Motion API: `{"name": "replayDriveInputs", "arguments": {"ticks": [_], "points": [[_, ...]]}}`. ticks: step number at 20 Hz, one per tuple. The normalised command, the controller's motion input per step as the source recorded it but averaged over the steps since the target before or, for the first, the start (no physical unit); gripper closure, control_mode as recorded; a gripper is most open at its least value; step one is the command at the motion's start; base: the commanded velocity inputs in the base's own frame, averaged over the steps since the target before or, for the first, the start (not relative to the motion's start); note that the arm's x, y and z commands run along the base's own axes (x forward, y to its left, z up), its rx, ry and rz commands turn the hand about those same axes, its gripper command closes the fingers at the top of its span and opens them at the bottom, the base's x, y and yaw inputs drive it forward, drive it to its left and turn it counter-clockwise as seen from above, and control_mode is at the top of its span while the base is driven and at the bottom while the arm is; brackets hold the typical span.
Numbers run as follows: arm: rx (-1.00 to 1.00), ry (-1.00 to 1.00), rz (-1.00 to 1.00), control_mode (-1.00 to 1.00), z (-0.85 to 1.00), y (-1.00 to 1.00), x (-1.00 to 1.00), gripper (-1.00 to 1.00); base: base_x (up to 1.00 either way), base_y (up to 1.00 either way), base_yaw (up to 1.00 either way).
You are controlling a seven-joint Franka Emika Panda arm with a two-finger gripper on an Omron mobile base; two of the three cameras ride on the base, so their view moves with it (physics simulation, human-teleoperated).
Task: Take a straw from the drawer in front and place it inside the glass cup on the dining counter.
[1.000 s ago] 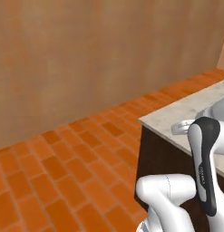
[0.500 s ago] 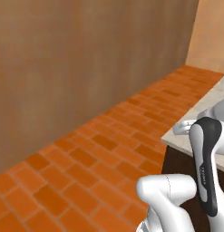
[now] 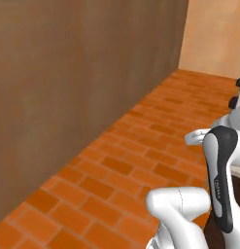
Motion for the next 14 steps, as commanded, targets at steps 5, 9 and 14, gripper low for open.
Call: {"name": "replayDriveInputs", "arguments": {"ticks": [5, 9, 14], "points": [[0.00, 0.00, 0.00, 1.00, 0.00, 0.00, 0.00, 1.00, 0.97, 0.84, -0.46], [0.00, 0.00, 0.00, 1.00, 0.00, 0.00, 0.00, 1.00, 0.93, 0.76, -0.56], [0.00, 0.00, 0.00, 1.00, 0.00, 0.00, 0.00, 1.00, 0.96, 0.73, -0.55]]}}
